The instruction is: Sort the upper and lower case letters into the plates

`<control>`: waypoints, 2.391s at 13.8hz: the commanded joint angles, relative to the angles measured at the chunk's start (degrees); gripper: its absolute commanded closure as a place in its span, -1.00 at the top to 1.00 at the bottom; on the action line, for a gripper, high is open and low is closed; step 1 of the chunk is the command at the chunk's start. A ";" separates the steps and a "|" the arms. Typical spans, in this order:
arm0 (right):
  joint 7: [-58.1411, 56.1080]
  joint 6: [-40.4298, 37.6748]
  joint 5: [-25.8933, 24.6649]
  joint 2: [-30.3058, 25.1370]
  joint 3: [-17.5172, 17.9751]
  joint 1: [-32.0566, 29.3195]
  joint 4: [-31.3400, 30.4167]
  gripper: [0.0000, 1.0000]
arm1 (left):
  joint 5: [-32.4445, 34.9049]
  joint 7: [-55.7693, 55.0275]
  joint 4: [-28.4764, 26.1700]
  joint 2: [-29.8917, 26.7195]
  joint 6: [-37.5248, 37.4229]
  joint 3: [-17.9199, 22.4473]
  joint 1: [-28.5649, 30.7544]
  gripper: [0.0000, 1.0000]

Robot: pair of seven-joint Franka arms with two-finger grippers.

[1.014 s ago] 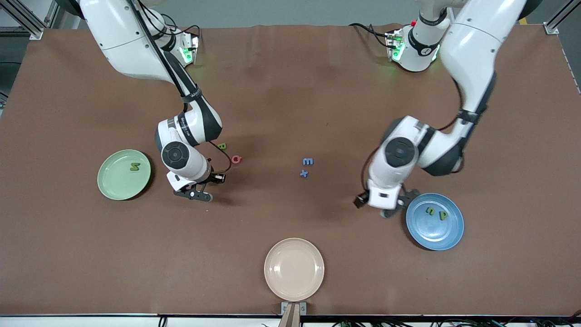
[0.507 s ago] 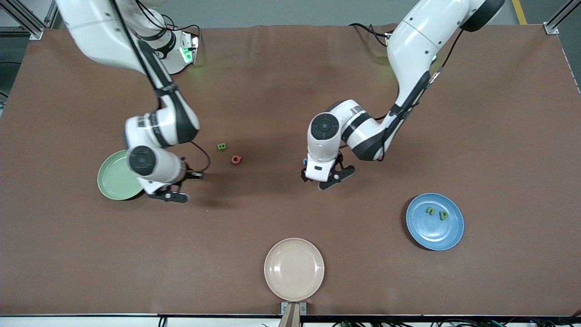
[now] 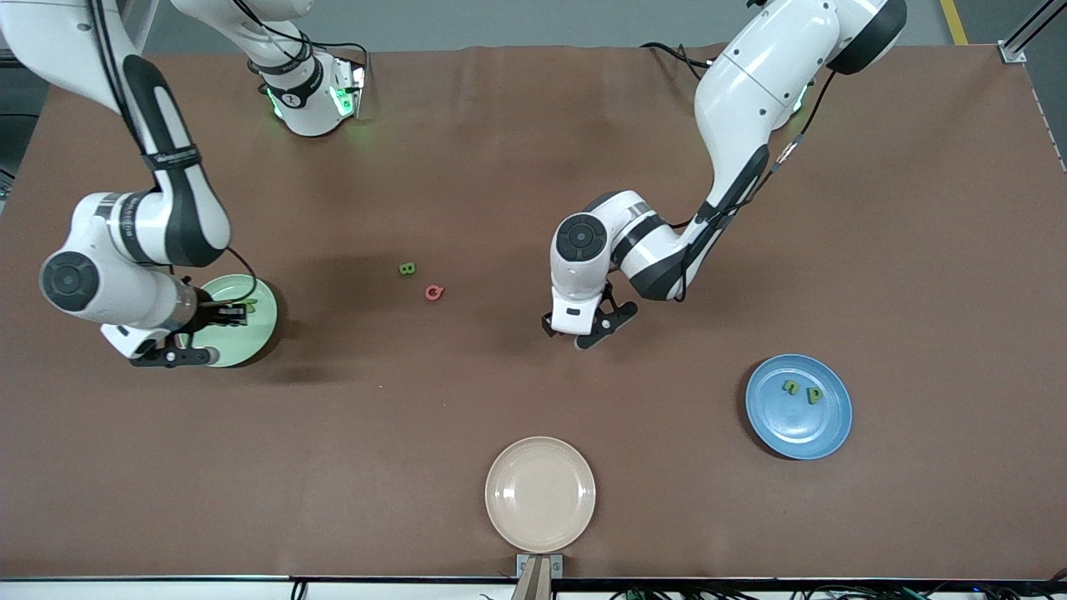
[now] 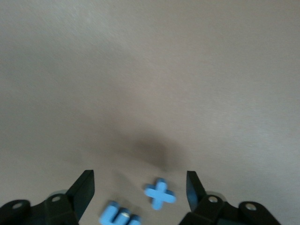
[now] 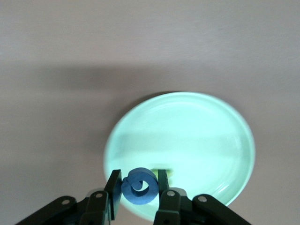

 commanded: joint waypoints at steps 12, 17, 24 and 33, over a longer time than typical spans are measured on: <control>-2.10 13.37 0.16 6.99 1.33 -2.33 -3.30 -0.60 | -0.48 -8.56 5.34 4.60 -2.21 0.58 -3.12 0.12; -1.40 8.03 0.16 4.37 1.42 -0.76 -3.30 0.78 | -1.53 -8.56 5.34 4.77 -2.91 0.58 -3.12 -0.40; 29.74 -4.56 1.56 -2.95 1.77 15.74 -3.04 0.88 | -1.10 -7.95 6.21 0.40 -4.57 4.17 -2.25 -1.00; 81.87 5.36 7.11 6.10 1.60 34.22 0.30 0.94 | -1.36 26.03 2.71 -8.49 -13.02 6.73 16.28 -1.00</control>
